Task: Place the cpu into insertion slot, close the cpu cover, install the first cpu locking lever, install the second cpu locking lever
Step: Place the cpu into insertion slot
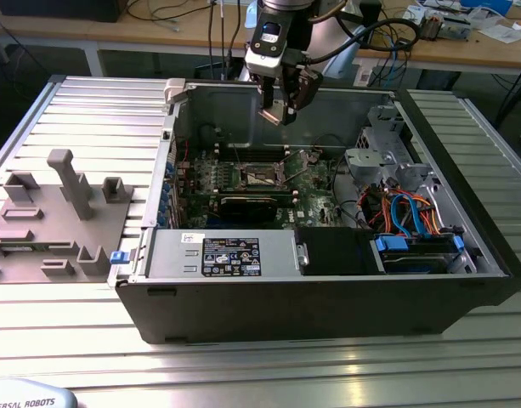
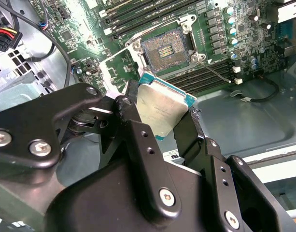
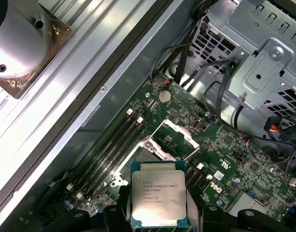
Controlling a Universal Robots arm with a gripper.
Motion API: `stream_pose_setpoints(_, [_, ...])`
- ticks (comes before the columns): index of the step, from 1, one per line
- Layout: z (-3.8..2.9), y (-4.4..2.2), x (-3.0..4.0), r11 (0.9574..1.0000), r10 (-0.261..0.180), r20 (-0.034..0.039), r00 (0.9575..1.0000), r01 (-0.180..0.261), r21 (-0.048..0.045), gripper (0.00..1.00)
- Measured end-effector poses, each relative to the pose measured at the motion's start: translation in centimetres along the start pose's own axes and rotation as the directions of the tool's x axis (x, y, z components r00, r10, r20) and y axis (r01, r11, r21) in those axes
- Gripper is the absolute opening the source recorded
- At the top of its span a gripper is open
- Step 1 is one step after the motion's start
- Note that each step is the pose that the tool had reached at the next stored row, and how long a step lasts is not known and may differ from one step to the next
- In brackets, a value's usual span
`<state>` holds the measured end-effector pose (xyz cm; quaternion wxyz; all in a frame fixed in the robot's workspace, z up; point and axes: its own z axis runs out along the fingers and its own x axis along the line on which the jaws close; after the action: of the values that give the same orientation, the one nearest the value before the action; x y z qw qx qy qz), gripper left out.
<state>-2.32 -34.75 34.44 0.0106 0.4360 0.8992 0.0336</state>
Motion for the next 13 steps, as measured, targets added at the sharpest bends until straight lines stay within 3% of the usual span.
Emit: stream_pose_setpoints(13, [0.03, 0.0, 0.0, 0.9999, 0.011, 0.0008, 0.9999, -0.011, -0.0001, 0.54])
